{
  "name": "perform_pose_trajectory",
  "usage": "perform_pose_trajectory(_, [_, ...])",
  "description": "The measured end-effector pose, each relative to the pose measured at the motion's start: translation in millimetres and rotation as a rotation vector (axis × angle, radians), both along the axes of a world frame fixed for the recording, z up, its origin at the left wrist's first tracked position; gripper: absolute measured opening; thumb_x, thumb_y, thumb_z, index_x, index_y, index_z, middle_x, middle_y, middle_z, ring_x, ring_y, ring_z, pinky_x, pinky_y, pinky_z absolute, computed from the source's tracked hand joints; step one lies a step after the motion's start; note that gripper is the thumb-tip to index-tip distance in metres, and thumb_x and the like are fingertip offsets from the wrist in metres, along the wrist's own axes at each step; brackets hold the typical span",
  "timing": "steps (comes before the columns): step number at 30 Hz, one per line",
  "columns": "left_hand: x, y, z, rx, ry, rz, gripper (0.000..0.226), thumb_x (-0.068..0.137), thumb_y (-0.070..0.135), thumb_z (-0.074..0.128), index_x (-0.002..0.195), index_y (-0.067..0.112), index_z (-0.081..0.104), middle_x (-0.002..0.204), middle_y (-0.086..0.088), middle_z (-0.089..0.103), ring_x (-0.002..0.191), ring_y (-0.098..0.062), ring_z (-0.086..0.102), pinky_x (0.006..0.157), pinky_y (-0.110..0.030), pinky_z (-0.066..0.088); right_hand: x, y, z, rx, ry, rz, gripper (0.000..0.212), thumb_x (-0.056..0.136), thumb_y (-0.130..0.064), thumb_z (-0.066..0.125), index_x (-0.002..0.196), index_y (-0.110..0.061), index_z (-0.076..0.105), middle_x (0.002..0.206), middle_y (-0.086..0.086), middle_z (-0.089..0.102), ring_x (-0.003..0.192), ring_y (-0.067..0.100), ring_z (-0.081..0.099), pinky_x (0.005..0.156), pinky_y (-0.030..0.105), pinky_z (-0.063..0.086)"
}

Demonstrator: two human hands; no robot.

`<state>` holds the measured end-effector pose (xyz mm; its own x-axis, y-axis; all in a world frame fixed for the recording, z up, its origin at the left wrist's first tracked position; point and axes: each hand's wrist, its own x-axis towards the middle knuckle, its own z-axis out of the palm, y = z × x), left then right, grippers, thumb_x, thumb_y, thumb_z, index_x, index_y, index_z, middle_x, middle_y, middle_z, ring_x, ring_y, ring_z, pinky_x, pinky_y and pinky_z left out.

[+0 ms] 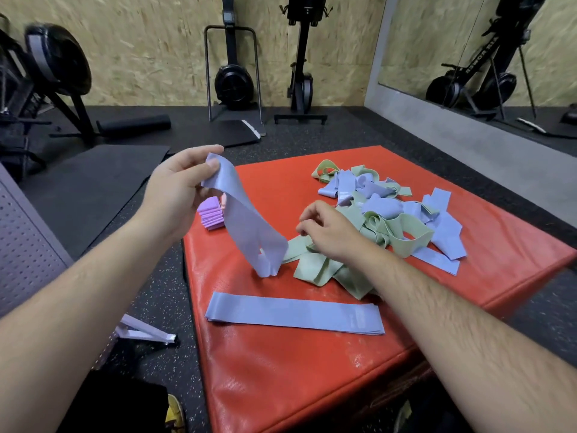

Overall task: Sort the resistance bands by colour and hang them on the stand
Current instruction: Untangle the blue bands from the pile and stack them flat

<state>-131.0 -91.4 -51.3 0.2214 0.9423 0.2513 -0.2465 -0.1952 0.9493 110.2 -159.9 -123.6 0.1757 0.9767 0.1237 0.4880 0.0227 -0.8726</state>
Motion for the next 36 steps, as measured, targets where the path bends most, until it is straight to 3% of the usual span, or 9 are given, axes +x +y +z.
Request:
perform_pose_trajectory(5, [20,-14,-4,0.017,0.102,-0.133,0.022,0.094,0.004,0.061,0.111,0.013,0.071,0.090,-0.004,0.068,0.079,-0.016,0.062,0.071,-0.027,0.051,-20,-5,-3,0.009,0.009,0.197,0.068,0.077,-0.024,0.086,0.133,-0.027,0.047,0.120,-0.005,0.061,0.107,0.007,0.061,0.086,0.019,0.050])
perform_pose_trajectory(7, [28,-20,-6,0.039,0.149,-0.156,0.023,0.093,0.005,0.062,0.110,0.017,0.073,0.095,-0.006,0.067,0.083,-0.018,0.061,0.075,-0.029,0.050,-33,1,-5,0.043,-0.022,0.213,0.052,0.081,-0.023,0.080,0.125,-0.025,0.054,0.115,-0.006,0.066,0.106,0.008,0.063,0.081,0.021,0.051])
perform_pose_trajectory(11, [34,-23,-3,0.061,0.104,-0.156,0.024,0.093,0.003,0.062,0.107,0.017,0.074,0.097,-0.006,0.066,0.084,-0.019,0.060,0.075,-0.031,0.050,-41,11,-3,0.106,-0.186,0.060,0.007,0.087,-0.019,0.063,0.092,-0.019,0.058,0.086,-0.001,0.067,0.080,0.022,0.063,0.073,0.045,0.053])
perform_pose_trajectory(15, [24,-17,7,0.044,-0.055,-0.058,0.022,0.093,0.000,0.060,0.108,0.011,0.072,0.089,-0.011,0.059,0.069,-0.017,0.057,0.058,-0.024,0.050,-21,12,-6,0.066,-0.256,-0.036,0.014,0.088,-0.015,0.063,0.090,-0.026,0.055,0.082,-0.008,0.064,0.073,0.007,0.059,0.066,0.028,0.047])
perform_pose_trajectory(18, [10,-8,11,0.027,-0.142,0.037,0.021,0.094,-0.001,0.057,0.108,0.009,0.070,0.089,-0.007,0.065,0.072,-0.015,0.062,0.058,-0.020,0.052,2,10,-10,0.015,-0.233,-0.108,0.012,0.087,-0.010,0.064,0.091,-0.021,0.062,0.081,-0.006,0.066,0.071,0.008,0.059,0.066,0.028,0.047])
perform_pose_trajectory(25, [-10,14,-15,-0.071,-0.053,0.260,0.023,0.094,0.002,0.059,0.115,0.006,0.068,0.095,-0.006,0.068,0.071,-0.011,0.064,0.060,-0.020,0.053,34,-4,18,0.043,0.250,-0.316,0.008,0.091,-0.010,0.064,0.095,-0.017,0.066,0.089,0.002,0.072,0.071,0.004,0.066,0.063,0.020,0.054])
perform_pose_trajectory(29, [-6,17,-31,-0.127,0.004,0.258,0.019,0.095,0.004,0.060,0.108,0.012,0.070,0.096,-0.006,0.070,0.074,-0.011,0.066,0.064,-0.022,0.055,38,-16,29,-0.018,0.662,-0.265,0.008,0.098,-0.015,0.058,0.105,-0.014,0.062,0.098,0.007,0.067,0.086,0.024,0.065,0.074,0.038,0.058])
perform_pose_trajectory(33, [-6,20,-43,-0.143,0.080,0.236,0.018,0.094,0.006,0.061,0.109,0.013,0.070,0.104,-0.010,0.068,0.085,-0.019,0.064,0.072,-0.025,0.056,51,-33,33,-0.081,0.639,-0.122,0.015,0.102,-0.015,0.054,0.114,-0.011,0.061,0.104,0.010,0.069,0.090,0.028,0.072,0.057,0.028,0.055])
perform_pose_trajectory(36, [-8,16,-51,-0.151,0.117,0.212,0.016,0.094,0.004,0.062,0.103,0.015,0.070,0.106,-0.011,0.069,0.089,-0.019,0.065,0.074,-0.027,0.057,60,-47,30,-0.195,0.654,0.035,0.021,0.100,-0.006,0.055,0.121,-0.005,0.057,0.108,0.011,0.070,0.095,0.031,0.074,0.059,0.025,0.056])
